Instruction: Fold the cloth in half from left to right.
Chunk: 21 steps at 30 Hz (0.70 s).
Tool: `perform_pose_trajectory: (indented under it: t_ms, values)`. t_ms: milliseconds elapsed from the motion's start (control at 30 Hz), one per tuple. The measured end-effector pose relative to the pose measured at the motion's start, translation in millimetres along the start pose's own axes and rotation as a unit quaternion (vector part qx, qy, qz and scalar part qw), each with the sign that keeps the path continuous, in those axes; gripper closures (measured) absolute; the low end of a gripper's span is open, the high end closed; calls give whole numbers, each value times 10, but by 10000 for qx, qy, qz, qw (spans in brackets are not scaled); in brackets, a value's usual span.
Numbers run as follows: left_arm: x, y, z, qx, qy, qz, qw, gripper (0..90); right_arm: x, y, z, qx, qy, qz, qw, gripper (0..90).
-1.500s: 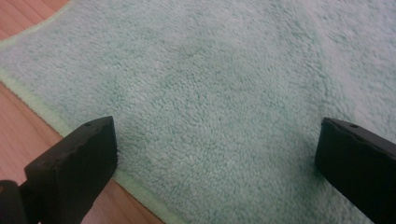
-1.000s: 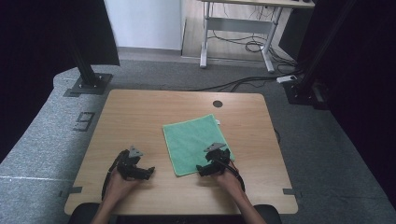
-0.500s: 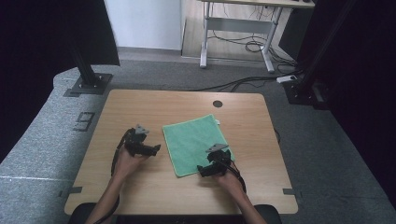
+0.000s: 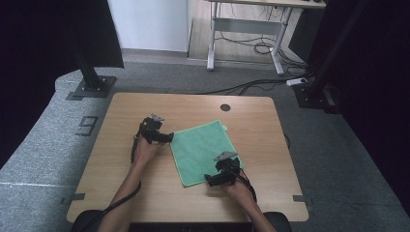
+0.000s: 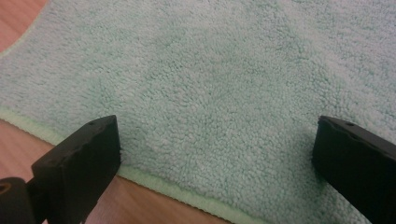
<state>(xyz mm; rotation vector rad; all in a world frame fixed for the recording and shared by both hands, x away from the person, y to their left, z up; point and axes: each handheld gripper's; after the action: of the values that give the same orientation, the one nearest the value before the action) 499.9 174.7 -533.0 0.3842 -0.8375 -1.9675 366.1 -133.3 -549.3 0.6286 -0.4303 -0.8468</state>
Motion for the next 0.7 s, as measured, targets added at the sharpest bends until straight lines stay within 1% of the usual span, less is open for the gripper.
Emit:
perform_pose_trajectory:
  t_ms: [100,167,200,233,267,300,367,400,433,467,500,533,600,633,700]
  values:
    - [-45,-53,-31,-56,44,73,9999,23,-13,-27,25,1,23,9,10000,13]
    - [-50,-78,-54,-77,66,59,9999,23,-24,-33,33,-6,18,16,10000,13]
    - [-46,-95,-77,-105,96,18,9999,22,-28,-33,37,-16,24,34,10000,13]
    - [-46,-103,-89,-106,83,7,9999,17,-40,-33,44,-40,46,46,10000,13]
    - [-50,-111,-92,-83,38,25,10000,16,-45,-37,46,-30,46,64,10000,13]
    - [-51,-111,-93,-80,37,48,9999,15,-54,-42,52,-28,54,58,10000,13]
    - [-33,-108,-86,-40,74,19,10000,7,-64,-55,61,-13,68,68,10000,13]
    - [-16,-104,-74,17,44,-5,10000,8,-66,-58,64,-10,73,77,9999,13]
    - [-5,-100,-69,35,-22,16,10000,11,-69,-63,70,-13,84,91,9999,13]
    - [12,-92,-73,17,-96,13,10000,11,-69,-65,72,-14,90,98,9999,13]
    - [28,-88,-81,-1,-107,-3,9999,11,-72,-68,74,-8,91,92,9999,13]
    - [50,-83,-96,-59,-119,-70,9999,11,-73,-70,75,-5,91,94,9999,13]
    - [67,-88,-118,-124,-87,-146,9998,13,-74,-72,78,-10,101,104,9999,13]
    - [57,-92,-117,-130,-108,-114,9998,12,-73,-74,79,-4,100,113,9999,13]
    - [35,-102,-117,-125,-155,15,9998,11,-70,-79,80,12,108,127,9999,13]
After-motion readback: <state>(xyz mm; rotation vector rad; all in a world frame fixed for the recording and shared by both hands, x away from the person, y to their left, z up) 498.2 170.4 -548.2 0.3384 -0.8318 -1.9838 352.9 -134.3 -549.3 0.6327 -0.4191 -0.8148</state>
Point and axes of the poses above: each handheld gripper's, and its own axes: z roughly backward along the jaws, y roughly out of its top, x roughly to its right, and after that the axes turned 8 degrees about -y, right-handed
